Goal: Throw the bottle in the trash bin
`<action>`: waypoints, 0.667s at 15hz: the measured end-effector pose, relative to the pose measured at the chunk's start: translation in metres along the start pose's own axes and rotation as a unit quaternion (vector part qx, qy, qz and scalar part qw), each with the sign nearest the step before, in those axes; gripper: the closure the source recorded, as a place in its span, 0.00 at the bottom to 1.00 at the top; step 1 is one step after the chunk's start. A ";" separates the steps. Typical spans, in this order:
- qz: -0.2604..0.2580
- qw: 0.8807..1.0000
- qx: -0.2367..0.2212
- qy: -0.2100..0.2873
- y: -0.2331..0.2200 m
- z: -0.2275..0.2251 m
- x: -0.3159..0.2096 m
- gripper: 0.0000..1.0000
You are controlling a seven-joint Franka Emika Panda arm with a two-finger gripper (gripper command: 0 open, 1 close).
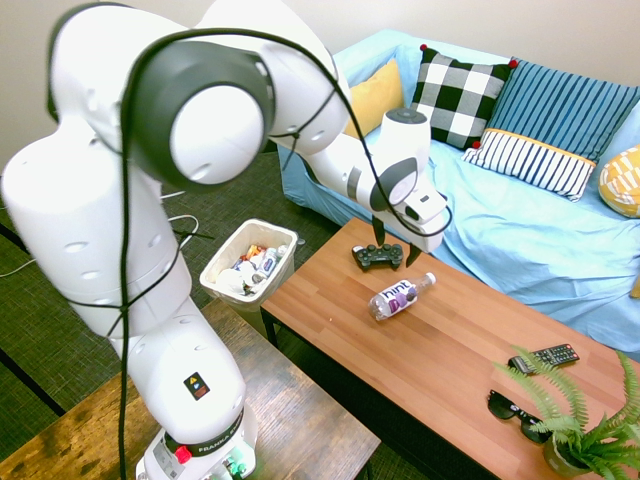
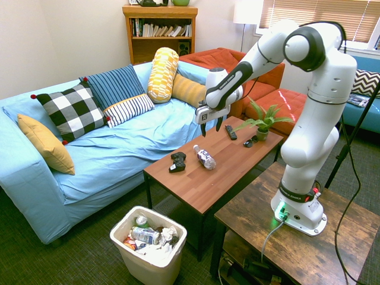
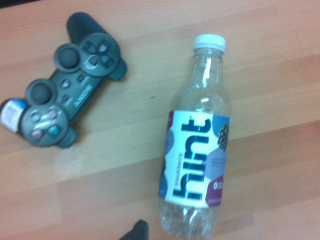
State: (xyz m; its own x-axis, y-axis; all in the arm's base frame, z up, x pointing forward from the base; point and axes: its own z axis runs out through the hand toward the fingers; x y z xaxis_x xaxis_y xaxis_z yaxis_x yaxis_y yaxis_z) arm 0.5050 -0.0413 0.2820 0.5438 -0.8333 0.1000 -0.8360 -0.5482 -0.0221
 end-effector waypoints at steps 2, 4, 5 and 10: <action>0.014 1.000 -0.016 -0.004 -0.008 0.032 0.016 0.00; 0.016 0.999 -0.032 -0.014 -0.016 0.061 0.020 0.00; 0.015 0.999 -0.040 -0.019 -0.020 0.076 0.019 0.00; 0.015 0.997 -0.071 -0.022 -0.034 0.131 0.015 0.00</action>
State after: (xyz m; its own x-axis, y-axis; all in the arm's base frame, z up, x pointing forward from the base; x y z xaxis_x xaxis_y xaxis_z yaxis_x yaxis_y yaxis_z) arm 0.5513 -0.0442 0.1535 0.5189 -0.8530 0.0566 -0.8519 -0.5105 0.1173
